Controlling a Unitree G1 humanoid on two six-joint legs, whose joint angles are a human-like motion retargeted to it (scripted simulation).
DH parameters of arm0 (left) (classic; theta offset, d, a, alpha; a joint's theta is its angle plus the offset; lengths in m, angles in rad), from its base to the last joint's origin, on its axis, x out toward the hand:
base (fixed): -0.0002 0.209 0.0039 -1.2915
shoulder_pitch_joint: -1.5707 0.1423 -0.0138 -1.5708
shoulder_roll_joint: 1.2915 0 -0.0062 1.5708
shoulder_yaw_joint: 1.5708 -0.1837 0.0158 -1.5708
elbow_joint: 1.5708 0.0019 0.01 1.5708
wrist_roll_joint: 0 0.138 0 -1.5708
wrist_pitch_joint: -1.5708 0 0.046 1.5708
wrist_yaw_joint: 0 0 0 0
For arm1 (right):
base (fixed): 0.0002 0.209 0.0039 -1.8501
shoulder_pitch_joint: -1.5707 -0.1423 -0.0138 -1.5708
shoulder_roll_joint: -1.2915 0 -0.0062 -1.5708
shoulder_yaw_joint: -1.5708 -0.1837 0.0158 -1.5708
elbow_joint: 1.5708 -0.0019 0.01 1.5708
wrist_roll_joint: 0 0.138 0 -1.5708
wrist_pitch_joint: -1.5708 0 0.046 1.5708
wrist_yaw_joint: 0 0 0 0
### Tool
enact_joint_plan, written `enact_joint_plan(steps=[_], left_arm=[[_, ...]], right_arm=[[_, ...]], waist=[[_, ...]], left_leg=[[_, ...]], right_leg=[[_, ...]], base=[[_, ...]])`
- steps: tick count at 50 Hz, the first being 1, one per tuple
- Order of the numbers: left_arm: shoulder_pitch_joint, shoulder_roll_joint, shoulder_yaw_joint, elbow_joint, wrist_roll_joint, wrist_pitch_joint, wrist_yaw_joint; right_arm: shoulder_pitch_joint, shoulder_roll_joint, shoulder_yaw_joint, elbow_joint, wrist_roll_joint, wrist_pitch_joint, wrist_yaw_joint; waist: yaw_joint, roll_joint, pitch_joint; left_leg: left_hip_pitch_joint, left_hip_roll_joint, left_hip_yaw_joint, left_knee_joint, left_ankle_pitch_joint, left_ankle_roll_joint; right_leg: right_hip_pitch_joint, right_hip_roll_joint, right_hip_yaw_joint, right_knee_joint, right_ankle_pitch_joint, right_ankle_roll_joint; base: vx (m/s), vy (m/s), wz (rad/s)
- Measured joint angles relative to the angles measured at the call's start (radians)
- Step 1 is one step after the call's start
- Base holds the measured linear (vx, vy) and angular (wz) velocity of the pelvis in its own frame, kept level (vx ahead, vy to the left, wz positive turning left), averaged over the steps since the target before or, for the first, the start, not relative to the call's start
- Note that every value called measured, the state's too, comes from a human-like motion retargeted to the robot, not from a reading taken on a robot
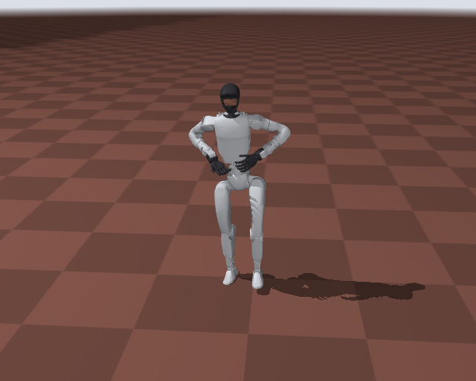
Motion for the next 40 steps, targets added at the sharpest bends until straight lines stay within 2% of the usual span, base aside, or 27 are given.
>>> enact_joint_plan(steps=[2,5,7,9,11,14,18,20,23,25,27,29,32,35,38,40], left_arm=[[-0.005,0.005,0.018,-0.005,-0.021,0.002,-0.004],[0.014,0.020,0.067,-0.011,-0.034,-0.018,-0.027],[0.046,0.032,0.114,-0.014,-0.022,-0.045,-0.044],[0.092,0.041,0.174,-0.018,-0.005,-0.073,-0.060],[0.145,0.048,0.238,-0.024,0.013,-0.095,-0.080],[0.223,0.054,0.325,-0.042,0.034,-0.117,-0.145],[0.262,0.044,0.336,-0.057,-0.025,-0.134,-0.202],[0.249,0.016,0.291,-0.050,-0.165,-0.164,-0.126],[0.206,-0.068,0.189,-0.027,-0.523,-0.351,0.140],[0.190,-0.100,0.154,-0.012,-0.616,-0.475,0.261],[0.175,-0.111,0.138,0.005,-0.604,-0.538,0.343],[0.169,-0.118,0.131,0.016,-0.570,-0.562,0.396],[0.176,-0.129,0.128,0.022,-0.532,-0.564,0.427],[0.185,-0.146,0.125,0.024,-0.517,-0.553,0.427],[0.177,-0.162,0.113,0.030,-0.530,-0.541,0.424],[0.165,-0.164,0.105,0.038,-0.537,-0.532,0.440]], right_arm=[[-0.012,0.003,-0.011,0.007,-0.005,0.009,0.011],[-0.009,0.007,-0.047,0.014,-0.006,0.018,0.044],[0.013,0.009,-0.085,0.014,-0.005,0.013,0.071],[0.042,0.012,-0.132,0.013,-0.001,0.006,0.100],[0.074,0.013,-0.176,0.008,0.000,0.005,0.130],[0.116,0.005,-0.225,-0.002,-0.001,0.027,0.193],[0.146,-0.009,-0.239,-0.001,0.009,0.046,0.248],[0.142,-0.013,-0.229,0.014,0.026,0.002,0.219],[0.128,-0.005,-0.216,0.040,0.084,-0.173,0.076],[0.131,-0.001,-0.220,0.046,0.107,-0.261,0.009],[0.136,-0.003,-0.233,0.042,0.115,-0.311,-0.031],[0.149,-0.001,-0.253,0.033,0.116,-0.339,-0.051],[0.176,0.008,-0.288,0.020,0.113,-0.357,-0.054],[0.199,0.022,-0.319,0.009,0.107,-0.359,-0.051],[0.200,0.027,-0.332,0.002,0.098,-0.352,-0.074],[0.191,0.024,-0.323,-0.003,0.091,-0.351,-0.109]], waist=[[0.034,0.030,0.020],[0.071,0.078,0.053],[0.084,0.089,0.063],[0.093,0.086,0.065],[0.101,0.078,0.054],[0.096,0.070,0.026],[0.060,0.070,-0.012],[0.034,0.091,-0.027],[-0.003,0.133,-0.038],[-0.029,0.161,-0.037],[-0.059,0.186,-0.032],[-0.089,0.206,-0.025],[-0.135,0.227,-0.016],[-0.185,0.229,-0.006],[-0.246,0.205,0.016],[-0.281,0.182,0.042]], left_leg=[[0.033,0.025,0.038,-0.239,0.070,-0.044],[0.071,0.067,0.129,-0.508,0.135,-0.145],[0.067,0.076,0.191,-0.580,0.121,-0.212],[0.050,0.076,0.225,-0.580,0.088,-0.245],[0.053,0.069,0.219,-0.580,0.090,-0.245],[0.087,0.058,0.167,-0.580,0.128,-0.216],[0.179,0.061,0.110,-0.580,0.102,-0.187],[0.229,0.085,0.082,-0.573,0.060,-0.186],[0.276,0.125,0.040,-0.553,0.002,-0.198],[0.306,0.145,0.019,-0.540,-0.029,-0.210],[0.331,0.155,0.002,-0.528,-0.055,-0.218],[0.353,0.159,-0.012,-0.517,-0.077,-0.223],[0.387,0.156,-0.038,-0.504,-0.107,-0.228],[0.420,0.131,-0.071,-0.491,-0.136,-0.230],[0.474,0.081,-0.120,-0.475,-0.172,-0.230],[0.535,0.056,-0.150,-0.468,-0.200,-0.228]], right_leg=[[0.040,0.048,0.021,0.000,-0.027,-0.022],[0.128,0.117,0.043,-0.009,-0.065,-0.042],[0.179,0.134,0.052,-0.011,-0.082,-0.042],[0.213,0.136,0.063,-0.006,-0.091,-0.038],[0.235,0.137,0.080,0.009,-0.088,-0.039],[0.258,0.146,0.109,0.051,-0.045,-0.045],[0.264,0.170,0.137,0.187,0.133,-0.040],[0.212,0.199,0.131,0.344,0.257,-0.031],[0.043,0.231,0.088,0.663,0.369,-0.015],[-0.068,0.231,0.047,0.829,0.375,-0.034],[-0.169,0.208,0.002,0.928,0.316,-0.078],[-0.254,0.178,-0.040,0.958,0.235,-0.124],[-0.345,0.134,-0.094,0.877,0.138,-0.166],[-0.386,0.090,-0.137,0.649,0.116,-0.170],[-0.348,0.043,-0.170,0.268,0.211,-0.141],[-0.305,0.019,-0.194,0.032,0.283,-0.089]], base=[[0.61,-0.03,-0.90],[0.66,-0.01,-0.76],[0.68,0.03,-0.44],[0.70,0.04,-0.31],[0.73,0.06,-0.27],[0.78,0.08,-0.12],[0.82,0.12,0.17],[0.80,0.13,0.31],[0.72,0.12,0.35],[0.66,0.11,0.38],[0.62,0.10,0.44],[0.60,0.08,0.48],[0.58,0.05,0.59],[0.59,-0.01,0.80],[0.64,-0.08,1.05],[0.71,-0.15,0.91]])
